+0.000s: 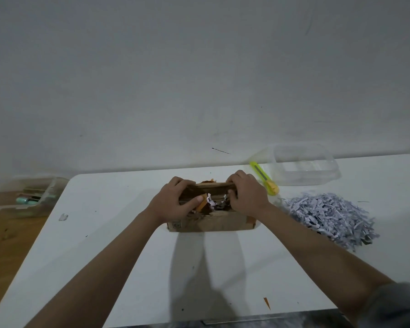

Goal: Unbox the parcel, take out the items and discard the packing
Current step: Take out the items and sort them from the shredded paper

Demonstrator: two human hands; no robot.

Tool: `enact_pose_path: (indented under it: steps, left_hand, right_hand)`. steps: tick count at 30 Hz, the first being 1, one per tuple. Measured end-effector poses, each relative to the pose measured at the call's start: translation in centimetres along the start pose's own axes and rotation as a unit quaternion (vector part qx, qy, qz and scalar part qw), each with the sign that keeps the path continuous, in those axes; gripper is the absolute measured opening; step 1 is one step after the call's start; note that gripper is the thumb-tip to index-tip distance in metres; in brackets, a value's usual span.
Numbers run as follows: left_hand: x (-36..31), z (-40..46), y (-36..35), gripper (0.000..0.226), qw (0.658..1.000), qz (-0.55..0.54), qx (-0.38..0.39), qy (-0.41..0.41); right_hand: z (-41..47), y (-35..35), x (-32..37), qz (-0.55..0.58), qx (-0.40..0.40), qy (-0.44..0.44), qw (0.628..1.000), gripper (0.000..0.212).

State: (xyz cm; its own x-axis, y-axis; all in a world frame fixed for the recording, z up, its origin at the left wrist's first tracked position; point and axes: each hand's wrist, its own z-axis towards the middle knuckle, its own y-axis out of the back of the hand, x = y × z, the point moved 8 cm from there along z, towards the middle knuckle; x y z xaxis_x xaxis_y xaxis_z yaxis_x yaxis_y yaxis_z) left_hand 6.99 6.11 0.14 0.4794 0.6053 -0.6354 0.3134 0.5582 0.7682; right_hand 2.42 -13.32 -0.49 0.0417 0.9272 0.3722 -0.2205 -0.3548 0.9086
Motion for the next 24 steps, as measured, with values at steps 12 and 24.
enact_pose_path:
  steps: [12,24]
  left_hand:
    - [-0.1,0.2,-0.3,0.065,0.996,-0.043,0.067,0.047]
    - [1.0,-0.2,0.8,0.051,0.998,0.041,-0.053,-0.001]
  right_hand:
    - [-0.3,-1.6,0.6,0.012,0.149,0.001,0.989,0.019]
    - [0.6,-4.6,2.0,-0.025,0.27,-0.007,0.962,0.033]
